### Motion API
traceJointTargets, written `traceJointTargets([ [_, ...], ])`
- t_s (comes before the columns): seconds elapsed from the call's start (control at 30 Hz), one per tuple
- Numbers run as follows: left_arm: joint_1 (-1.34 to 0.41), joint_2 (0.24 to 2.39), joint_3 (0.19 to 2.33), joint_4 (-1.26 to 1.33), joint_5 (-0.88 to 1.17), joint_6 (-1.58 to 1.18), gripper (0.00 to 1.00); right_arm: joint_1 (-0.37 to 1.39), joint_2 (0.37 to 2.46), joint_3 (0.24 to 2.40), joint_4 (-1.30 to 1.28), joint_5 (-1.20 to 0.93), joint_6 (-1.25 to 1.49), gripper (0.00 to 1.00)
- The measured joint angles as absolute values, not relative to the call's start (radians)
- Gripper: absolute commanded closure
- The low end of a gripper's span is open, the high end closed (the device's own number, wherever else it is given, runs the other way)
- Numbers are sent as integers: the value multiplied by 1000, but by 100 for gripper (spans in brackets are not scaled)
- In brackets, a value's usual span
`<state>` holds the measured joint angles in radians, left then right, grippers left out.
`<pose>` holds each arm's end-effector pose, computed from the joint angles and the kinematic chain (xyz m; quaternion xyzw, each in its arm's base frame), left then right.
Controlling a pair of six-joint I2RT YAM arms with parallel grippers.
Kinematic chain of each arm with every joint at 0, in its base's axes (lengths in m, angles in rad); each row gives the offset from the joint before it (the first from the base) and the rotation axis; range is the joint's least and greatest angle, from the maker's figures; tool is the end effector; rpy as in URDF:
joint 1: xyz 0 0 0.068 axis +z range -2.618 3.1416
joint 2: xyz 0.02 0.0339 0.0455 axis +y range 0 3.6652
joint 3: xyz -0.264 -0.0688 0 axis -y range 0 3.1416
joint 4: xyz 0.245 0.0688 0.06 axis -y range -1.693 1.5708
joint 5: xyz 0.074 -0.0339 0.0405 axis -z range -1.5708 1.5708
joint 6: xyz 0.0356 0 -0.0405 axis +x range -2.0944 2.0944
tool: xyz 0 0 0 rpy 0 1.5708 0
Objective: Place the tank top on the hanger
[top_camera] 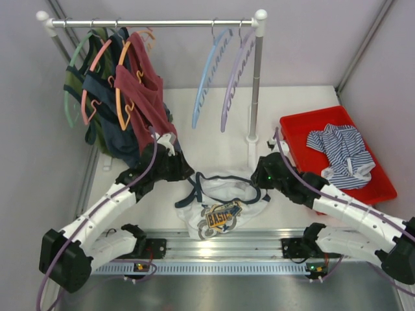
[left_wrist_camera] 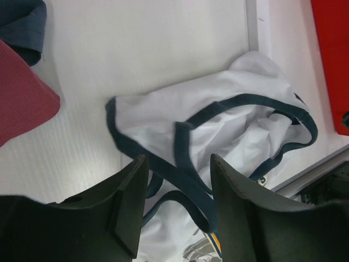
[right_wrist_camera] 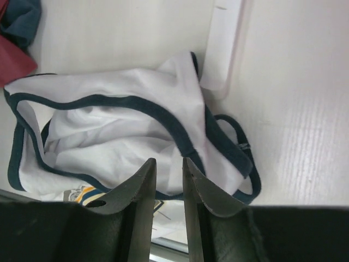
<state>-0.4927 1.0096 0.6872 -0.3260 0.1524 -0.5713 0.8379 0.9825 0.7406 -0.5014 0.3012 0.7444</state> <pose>0.1894 -0.1078 0.2503 -0.0012 0.8936 -0.2838 0.3478 0.1452 0.1455 0.2596 0.0179 0.9071 0.1861 0.3771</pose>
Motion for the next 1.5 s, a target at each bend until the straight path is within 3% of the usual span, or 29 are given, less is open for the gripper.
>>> traceJointTargets([
  [0.2,-493,923,791,-447,119,-546,42,775,925,741,-562,313,718,73],
  [0.23,-493,904,815,-471,110,-543,7,770,918,741,-570,313,712,73],
  [0.27,-493,883,841,-495,98,-529,2,767,916,741,-574,314,707,73],
  [0.43,-493,813,1020,-608,35,-509,2,738,914,741,-594,308,679,73],
  [0.57,-493,859,1282,-657,-3,-467,6,723,915,750,-599,293,656,73],
  [0.9,-493,1223,1874,-590,6,-319,16,712,916,768,-596,262,627,74],
  [1.2,-493,1500,1962,-508,101,-213,17,710,916,769,-597,250,620,75],
  [1.5,-497,1547,1988,-500,107,-155,26,710,905,769,-599,239,620,75],
])
